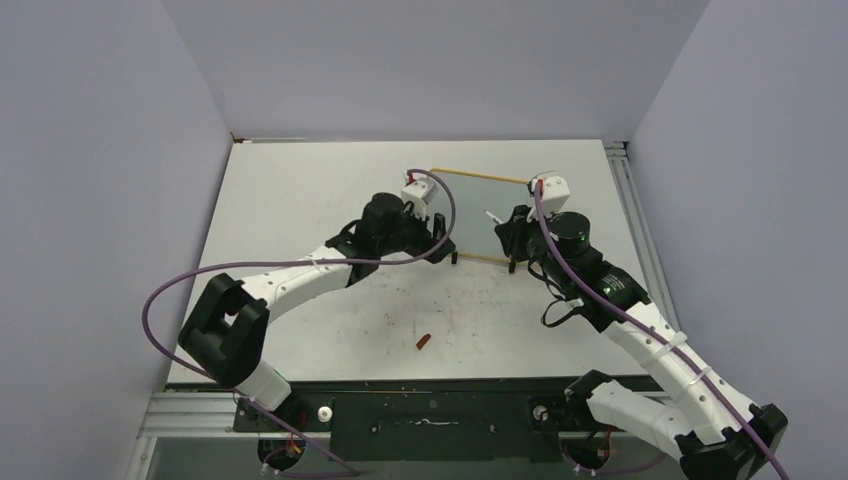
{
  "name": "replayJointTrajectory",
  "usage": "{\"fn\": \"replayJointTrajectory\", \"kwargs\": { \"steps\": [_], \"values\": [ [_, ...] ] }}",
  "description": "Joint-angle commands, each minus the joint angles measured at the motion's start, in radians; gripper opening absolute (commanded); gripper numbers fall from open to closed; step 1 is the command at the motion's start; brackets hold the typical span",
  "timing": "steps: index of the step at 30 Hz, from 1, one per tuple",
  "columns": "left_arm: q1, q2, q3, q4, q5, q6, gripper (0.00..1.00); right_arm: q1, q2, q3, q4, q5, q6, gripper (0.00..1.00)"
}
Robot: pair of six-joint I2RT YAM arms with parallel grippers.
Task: Write a sentence on the whiteboard
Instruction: Move the whiteboard to the center of the board.
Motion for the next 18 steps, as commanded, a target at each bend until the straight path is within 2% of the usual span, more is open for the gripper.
{"fn": "replayJointTrajectory", "kwargs": {
  "steps": [1, 7, 15, 18],
  "values": [
    [-0.077, -0.007, -0.1, 0.201, -0.283, -0.178, 0.68, -0.019, -0.077, 0.004, 0.025, 0.047, -0.025, 0.05],
    [-0.199, 0.115, -0.083, 0.26, -0.429, -0.289, 0.67, -0.02, -0.149, -0.004, 0.018, 0.096, -0.025, 0.05],
    [-0.248, 0.258, 0.008, 0.243, -0.545, -0.33, 0.6, -0.02, -0.223, -0.006, -0.014, 0.131, -0.018, 0.05],
    [-0.251, 0.313, 0.045, 0.227, -0.572, -0.335, 0.53, -0.021, -0.237, -0.007, -0.02, 0.135, -0.018, 0.05]
  ]
}}
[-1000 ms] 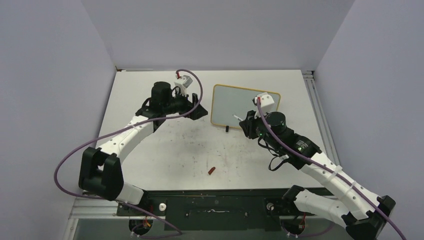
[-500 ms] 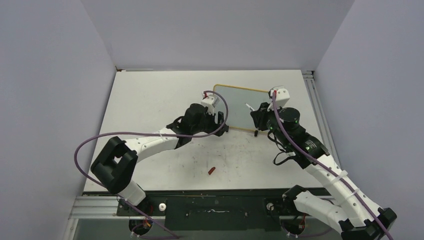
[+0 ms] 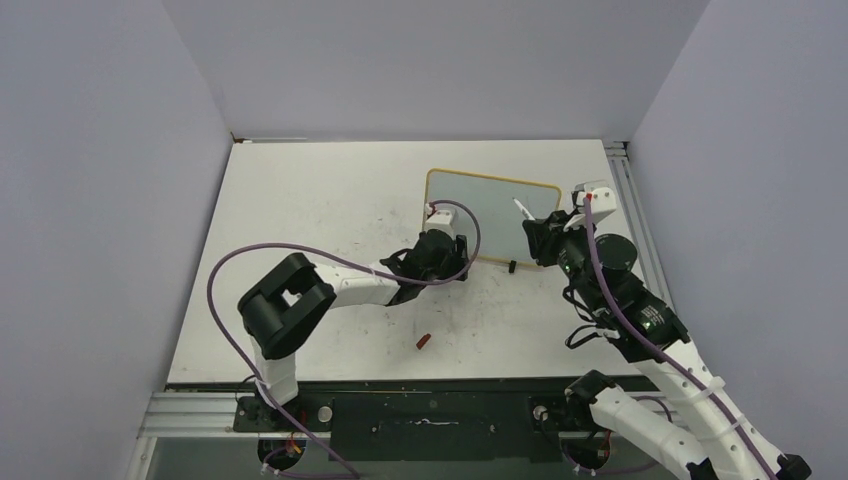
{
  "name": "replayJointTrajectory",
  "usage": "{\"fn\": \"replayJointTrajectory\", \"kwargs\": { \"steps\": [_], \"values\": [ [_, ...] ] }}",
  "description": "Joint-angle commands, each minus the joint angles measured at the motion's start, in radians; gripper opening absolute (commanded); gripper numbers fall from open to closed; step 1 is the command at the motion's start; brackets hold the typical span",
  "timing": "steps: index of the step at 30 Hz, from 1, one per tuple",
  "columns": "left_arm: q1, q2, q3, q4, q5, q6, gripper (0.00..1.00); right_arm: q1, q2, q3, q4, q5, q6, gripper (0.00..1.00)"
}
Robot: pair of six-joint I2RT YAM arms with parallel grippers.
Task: Write a sentence on the whiteboard
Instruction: Move the whiteboard to the center of the board.
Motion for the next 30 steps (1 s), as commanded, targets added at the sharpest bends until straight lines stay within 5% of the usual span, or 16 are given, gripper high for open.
{"fn": "replayJointTrajectory", "kwargs": {
  "steps": [1, 23, 30],
  "values": [
    [-0.01, 0.063, 0.098, 0.031, -0.1, -0.026, 0.51, -0.004, -0.022, -0.005, 0.004, 0.034, -0.004, 0.05],
    [-0.046, 0.209, 0.212, -0.077, -0.319, -0.005, 0.31, -0.003, -0.036, -0.019, -0.008, 0.033, 0.002, 0.05],
    [-0.053, 0.229, 0.238, -0.096, -0.359, 0.024, 0.14, -0.004, -0.042, -0.021, -0.013, 0.029, 0.005, 0.05]
  ]
}}
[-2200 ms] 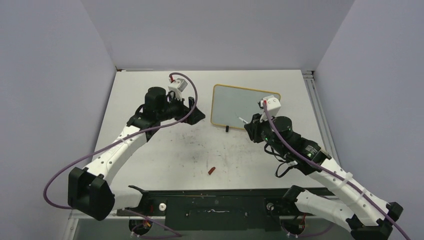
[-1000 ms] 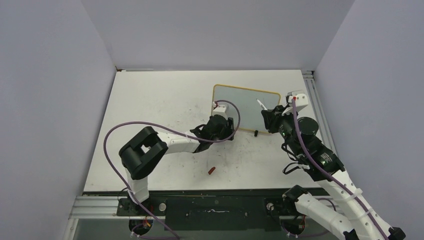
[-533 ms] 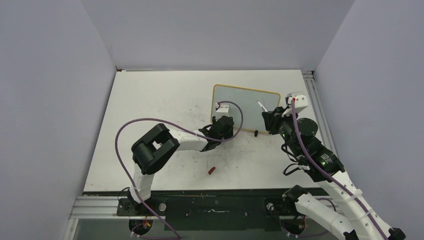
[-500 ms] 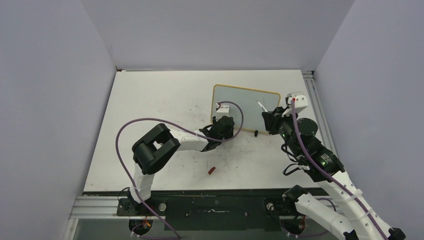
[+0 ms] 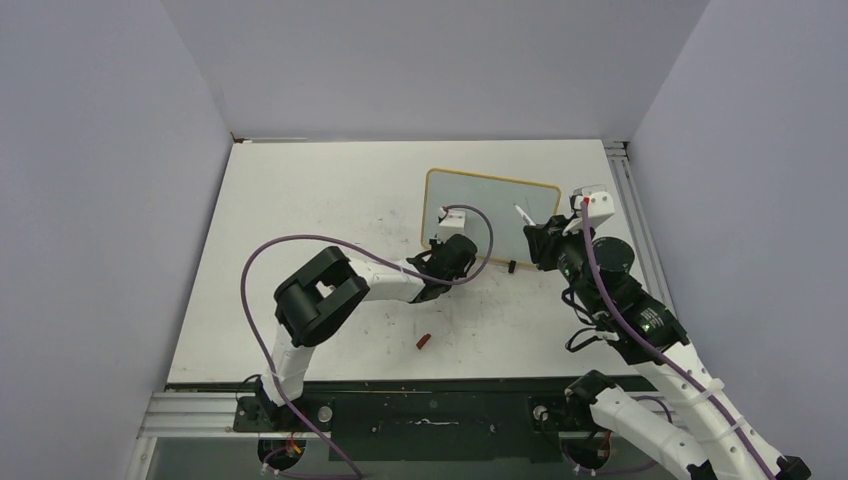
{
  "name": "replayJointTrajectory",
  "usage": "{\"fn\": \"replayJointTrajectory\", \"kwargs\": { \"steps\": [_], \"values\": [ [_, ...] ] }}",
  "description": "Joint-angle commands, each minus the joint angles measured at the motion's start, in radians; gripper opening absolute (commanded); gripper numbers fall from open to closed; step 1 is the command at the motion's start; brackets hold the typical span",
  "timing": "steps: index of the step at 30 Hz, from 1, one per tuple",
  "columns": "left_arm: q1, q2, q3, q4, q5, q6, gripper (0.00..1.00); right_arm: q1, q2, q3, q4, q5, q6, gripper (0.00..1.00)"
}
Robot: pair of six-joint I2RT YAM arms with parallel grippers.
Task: Write a sentence on the whiteboard
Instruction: Move the whiteboard to the center of the board.
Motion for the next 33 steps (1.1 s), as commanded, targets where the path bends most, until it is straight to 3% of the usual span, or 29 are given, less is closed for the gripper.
{"fn": "replayJointTrajectory", "kwargs": {
  "steps": [1, 6, 18, 33],
  "values": [
    [-0.01, 0.015, 0.054, -0.011, -0.06, 0.034, 0.11, -0.004, -0.025, 0.001, 0.013, 0.017, 0.004, 0.05],
    [-0.028, 0.004, 0.053, -0.052, -0.098, 0.03, 0.0, -0.003, -0.023, 0.002, 0.012, 0.002, 0.005, 0.05],
    [-0.134, -0.048, 0.041, -0.231, -0.241, -0.105, 0.0, -0.004, -0.041, -0.004, 0.009, -0.018, 0.011, 0.05],
    [-0.275, -0.084, 0.013, -0.427, -0.277, -0.355, 0.0, -0.003, -0.088, -0.018, -0.012, -0.021, 0.021, 0.05]
  ]
}}
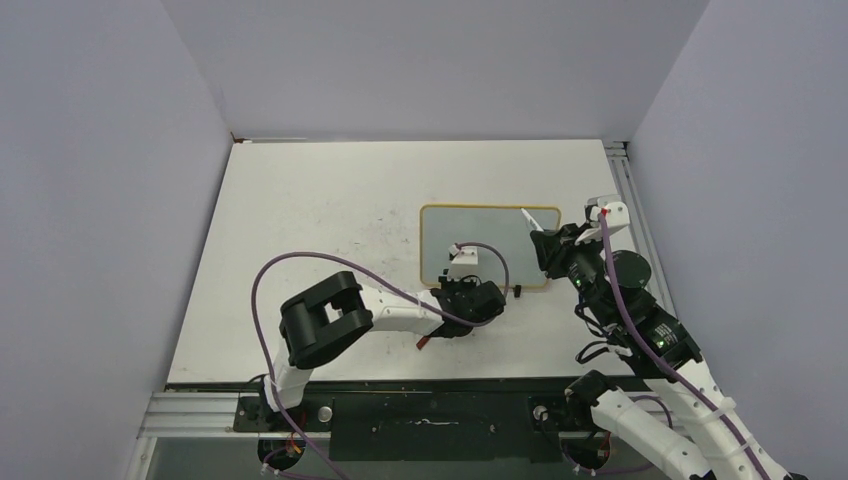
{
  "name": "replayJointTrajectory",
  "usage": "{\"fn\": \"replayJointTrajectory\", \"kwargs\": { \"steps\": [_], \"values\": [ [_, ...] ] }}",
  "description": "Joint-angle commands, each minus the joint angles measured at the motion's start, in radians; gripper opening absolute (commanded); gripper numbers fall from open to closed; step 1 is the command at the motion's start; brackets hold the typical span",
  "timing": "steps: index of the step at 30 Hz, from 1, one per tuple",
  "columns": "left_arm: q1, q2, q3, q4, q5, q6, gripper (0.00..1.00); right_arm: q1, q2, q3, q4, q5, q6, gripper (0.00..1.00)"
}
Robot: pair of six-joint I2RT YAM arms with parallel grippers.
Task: Write a sentence on the whiteboard
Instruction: Move the whiteboard to the center of the board.
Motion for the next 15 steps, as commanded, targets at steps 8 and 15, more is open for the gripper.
{"fn": "replayJointTrajectory", "kwargs": {
  "steps": [8, 15],
  "values": [
    [-0.041, -0.121, -0.059, -0.057, 0.026, -0.095, 0.29, -0.002, -0.026, 0.015, -0.006, -0.007, 0.007, 0.05],
    [-0.052, -0.191, -0.107, -0.013, 0.053, -0.077, 0.56, -0.002, -0.032, 0.043, -0.026, -0.008, -0.002, 0.05]
  ]
}}
